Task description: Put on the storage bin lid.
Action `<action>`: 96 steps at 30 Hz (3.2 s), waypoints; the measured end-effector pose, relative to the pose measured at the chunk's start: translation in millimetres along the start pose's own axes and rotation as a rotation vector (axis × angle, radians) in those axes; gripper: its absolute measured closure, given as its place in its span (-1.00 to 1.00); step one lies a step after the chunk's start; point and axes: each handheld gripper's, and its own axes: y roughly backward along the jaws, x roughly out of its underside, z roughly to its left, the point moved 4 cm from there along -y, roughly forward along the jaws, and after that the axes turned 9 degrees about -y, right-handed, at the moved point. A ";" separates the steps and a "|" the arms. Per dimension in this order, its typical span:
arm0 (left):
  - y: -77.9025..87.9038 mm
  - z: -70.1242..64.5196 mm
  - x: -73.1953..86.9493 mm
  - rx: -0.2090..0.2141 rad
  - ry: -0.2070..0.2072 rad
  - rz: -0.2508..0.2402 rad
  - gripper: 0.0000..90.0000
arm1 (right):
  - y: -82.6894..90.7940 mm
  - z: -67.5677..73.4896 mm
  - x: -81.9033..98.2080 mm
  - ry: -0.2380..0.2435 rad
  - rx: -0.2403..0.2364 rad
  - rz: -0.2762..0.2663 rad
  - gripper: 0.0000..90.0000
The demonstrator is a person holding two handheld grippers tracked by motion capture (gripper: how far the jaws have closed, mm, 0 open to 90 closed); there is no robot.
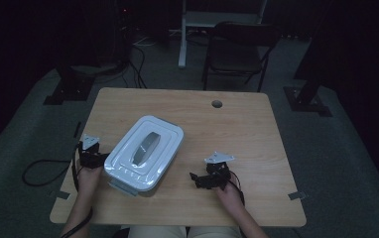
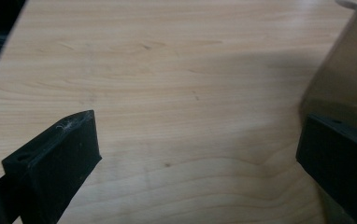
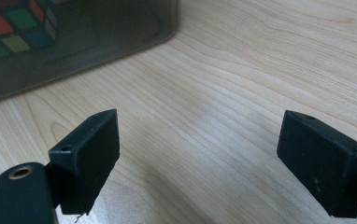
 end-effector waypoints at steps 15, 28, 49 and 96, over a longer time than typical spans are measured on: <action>2.0 -25.3 6.8 0.054 -0.046 0.026 -0.99 | -0.8 -0.8 -1.6 -0.006 0.011 -0.007 -0.71; 7.0 -50.9 0.6 0.072 -0.121 0.034 -0.99 | 4.6 -5.7 -4.3 -0.024 0.037 -0.036 -0.71; 4.2 -107.9 -8.3 0.131 -0.272 0.110 -0.99 | 17.6 -15.1 -4.7 -0.039 0.023 -0.066 -0.72; -36.7 -181.6 -38.0 0.292 -0.342 0.124 -0.99 | 62.3 -90.0 15.2 -0.147 0.126 -0.090 -0.68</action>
